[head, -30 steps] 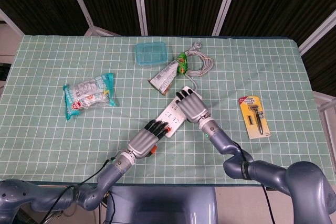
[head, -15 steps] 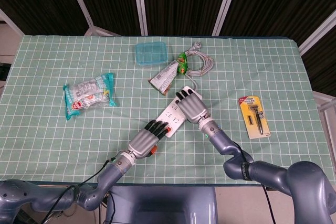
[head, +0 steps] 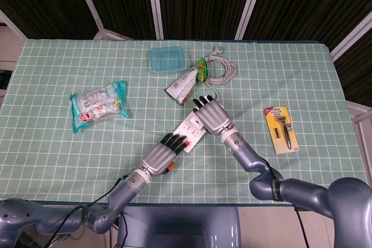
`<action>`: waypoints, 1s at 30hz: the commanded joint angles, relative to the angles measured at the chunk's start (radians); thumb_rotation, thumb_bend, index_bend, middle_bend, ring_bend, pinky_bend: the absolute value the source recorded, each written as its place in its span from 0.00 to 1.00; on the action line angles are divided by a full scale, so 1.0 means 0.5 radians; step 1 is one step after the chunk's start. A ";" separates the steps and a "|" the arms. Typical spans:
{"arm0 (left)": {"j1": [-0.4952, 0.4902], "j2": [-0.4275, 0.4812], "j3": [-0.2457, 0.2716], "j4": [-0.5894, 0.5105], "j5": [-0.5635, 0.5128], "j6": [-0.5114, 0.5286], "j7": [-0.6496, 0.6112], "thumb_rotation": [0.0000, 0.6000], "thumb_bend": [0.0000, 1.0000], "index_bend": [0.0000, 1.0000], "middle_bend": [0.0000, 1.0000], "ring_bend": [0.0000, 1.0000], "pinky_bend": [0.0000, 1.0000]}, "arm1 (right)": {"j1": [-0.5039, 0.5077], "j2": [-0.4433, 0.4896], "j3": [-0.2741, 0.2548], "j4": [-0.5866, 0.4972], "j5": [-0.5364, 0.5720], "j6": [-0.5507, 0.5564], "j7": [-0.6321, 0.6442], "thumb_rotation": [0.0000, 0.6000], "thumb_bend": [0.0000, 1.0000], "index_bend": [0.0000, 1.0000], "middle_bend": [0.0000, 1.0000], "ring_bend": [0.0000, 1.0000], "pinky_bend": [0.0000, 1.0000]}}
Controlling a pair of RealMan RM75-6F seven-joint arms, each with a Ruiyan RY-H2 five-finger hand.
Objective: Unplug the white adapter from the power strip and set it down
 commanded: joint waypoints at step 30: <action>0.249 0.751 -0.173 -0.803 0.271 0.583 -0.146 1.00 0.34 0.10 0.05 0.02 0.10 | -0.334 0.426 -0.119 -0.444 0.459 0.388 -0.311 1.00 0.63 0.49 0.17 0.12 0.23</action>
